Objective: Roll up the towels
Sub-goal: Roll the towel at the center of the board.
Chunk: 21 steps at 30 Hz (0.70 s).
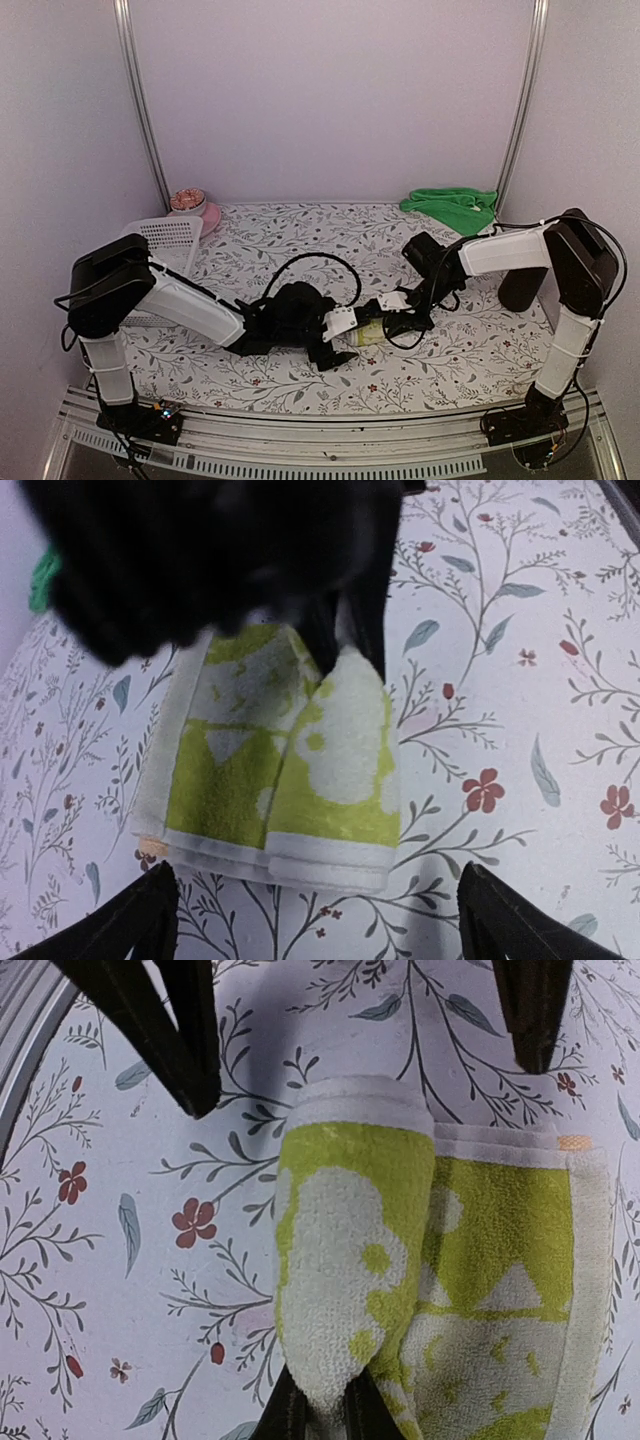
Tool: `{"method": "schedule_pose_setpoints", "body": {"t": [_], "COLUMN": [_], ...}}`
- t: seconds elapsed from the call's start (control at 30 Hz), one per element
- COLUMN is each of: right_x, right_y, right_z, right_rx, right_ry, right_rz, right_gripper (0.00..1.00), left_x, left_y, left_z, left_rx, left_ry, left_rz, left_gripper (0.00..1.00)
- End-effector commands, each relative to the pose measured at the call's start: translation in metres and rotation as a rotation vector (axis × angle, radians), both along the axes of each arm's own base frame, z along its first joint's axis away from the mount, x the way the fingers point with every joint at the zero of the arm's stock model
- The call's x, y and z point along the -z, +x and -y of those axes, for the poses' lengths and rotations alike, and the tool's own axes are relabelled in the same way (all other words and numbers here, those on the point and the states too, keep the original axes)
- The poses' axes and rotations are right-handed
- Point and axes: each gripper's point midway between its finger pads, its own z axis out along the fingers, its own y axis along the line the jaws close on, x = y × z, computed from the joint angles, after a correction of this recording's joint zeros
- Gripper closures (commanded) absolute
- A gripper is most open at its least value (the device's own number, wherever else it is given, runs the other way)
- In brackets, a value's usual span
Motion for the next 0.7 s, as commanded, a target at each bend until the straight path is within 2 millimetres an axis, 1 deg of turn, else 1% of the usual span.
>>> {"method": "schedule_pose_setpoints", "body": {"t": [0.0,0.13,0.2,0.3,0.37,0.43,0.47,0.53,0.67], "right_x": [0.01,0.008,0.008,0.008,0.003,0.001,0.001,0.0,-0.003], "right_y": [-0.019,-0.022,-0.02,-0.018,-0.017,-0.019,-0.019,-0.018,-0.019], "right_z": [0.005,0.004,0.004,0.003,0.0,-0.001,-0.001,-0.001,-0.002], "right_rx": [0.007,0.017,0.03,0.057,0.067,0.072,0.076,0.078,0.081], "right_ry": [-0.05,-0.058,-0.069,-0.084,-0.084,-0.083,-0.085,-0.086,-0.088], "right_rz": [-0.16,-0.221,-0.247,-0.316,-0.379,-0.431,-0.452,-0.48,-0.529], "right_gripper": [0.97,0.96,0.96,0.96,0.96,0.96,0.96,0.96,0.96], "left_x": [-0.021,-0.036,-0.037,-0.029,-0.023,-0.008,-0.004,-0.001,0.008], "left_y": [-0.02,-0.029,-0.035,-0.036,-0.033,-0.032,-0.032,-0.031,-0.027], "left_z": [0.013,0.014,0.016,0.026,0.033,0.039,0.042,0.048,0.052], "left_rx": [0.1,0.117,0.141,0.154,0.142,0.151,0.154,0.158,0.149], "left_ry": [-0.024,-0.08,-0.1,-0.071,-0.049,-0.019,-0.014,-0.011,0.015], "left_rz": [0.175,0.291,0.311,0.337,0.362,0.36,0.358,0.356,0.356], "left_gripper": [0.03,0.05,0.06,0.11,0.16,0.22,0.25,0.28,0.41]}}
